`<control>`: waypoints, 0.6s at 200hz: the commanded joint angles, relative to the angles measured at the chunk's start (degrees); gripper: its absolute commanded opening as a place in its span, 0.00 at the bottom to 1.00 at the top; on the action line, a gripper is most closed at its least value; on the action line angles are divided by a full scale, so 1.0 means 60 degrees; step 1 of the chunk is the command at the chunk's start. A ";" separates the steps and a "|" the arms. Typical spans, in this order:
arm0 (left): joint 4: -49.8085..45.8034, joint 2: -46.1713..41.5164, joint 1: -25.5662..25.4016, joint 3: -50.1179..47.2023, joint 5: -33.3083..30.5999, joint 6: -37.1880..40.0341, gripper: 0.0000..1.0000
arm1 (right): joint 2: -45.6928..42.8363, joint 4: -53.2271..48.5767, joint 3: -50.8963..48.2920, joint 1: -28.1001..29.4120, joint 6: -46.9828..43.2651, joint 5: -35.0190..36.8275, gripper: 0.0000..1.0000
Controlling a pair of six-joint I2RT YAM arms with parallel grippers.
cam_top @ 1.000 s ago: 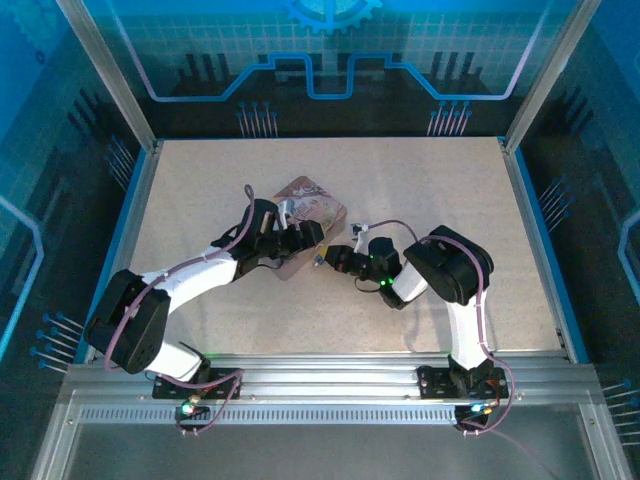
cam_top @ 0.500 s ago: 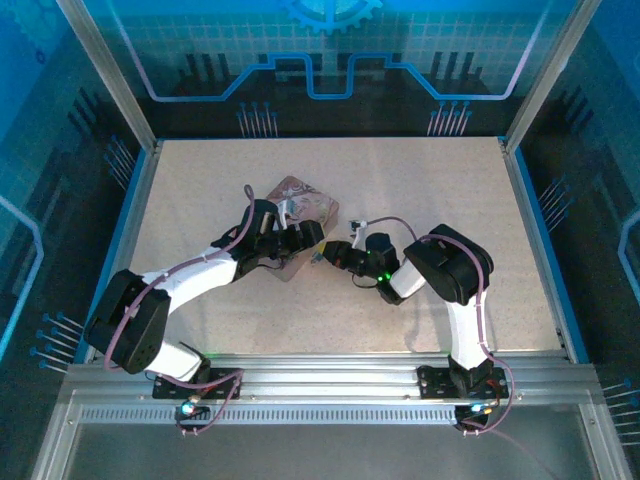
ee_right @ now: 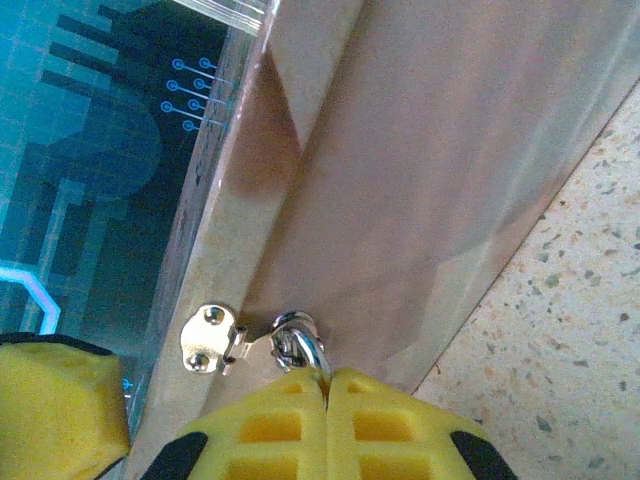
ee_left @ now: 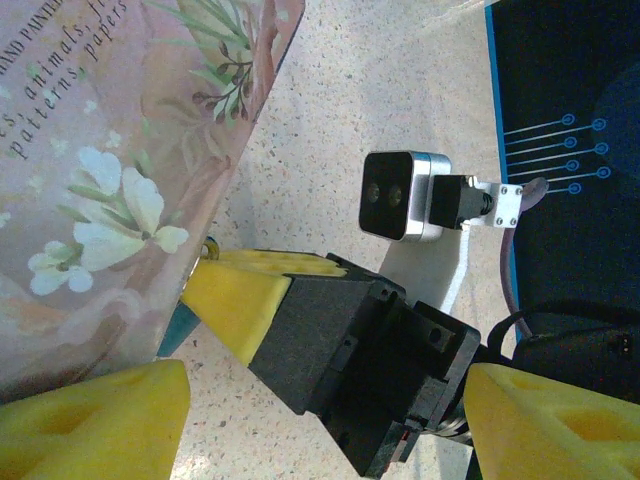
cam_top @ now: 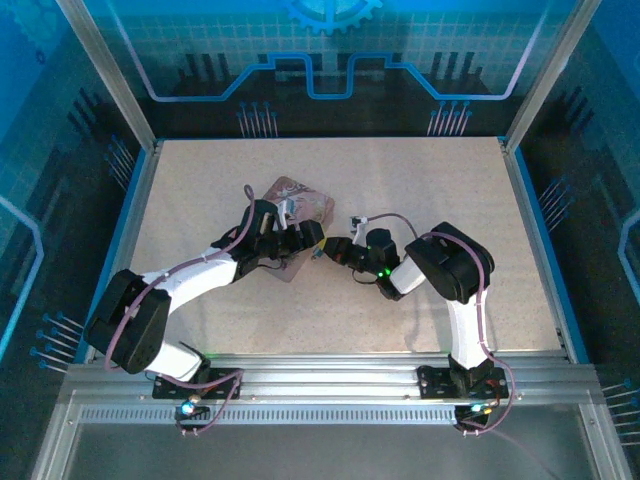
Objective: Unlock the padlock with the key
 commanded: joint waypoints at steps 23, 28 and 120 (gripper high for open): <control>-0.1457 0.0102 -0.0119 -0.0518 -0.0056 -0.0218 0.75 | -0.0103 0.0587 0.0291 -0.0472 -0.0015 0.0538 0.06; -0.1465 0.0076 -0.0124 -0.0509 -0.0060 -0.0217 0.75 | -0.0134 0.0596 0.0242 -0.0478 -0.0030 0.0554 0.06; -0.1745 -0.0775 0.0120 -0.0361 -0.0099 -0.0108 0.78 | -0.1035 -0.0173 -0.0340 -0.0625 -0.0803 0.0456 0.06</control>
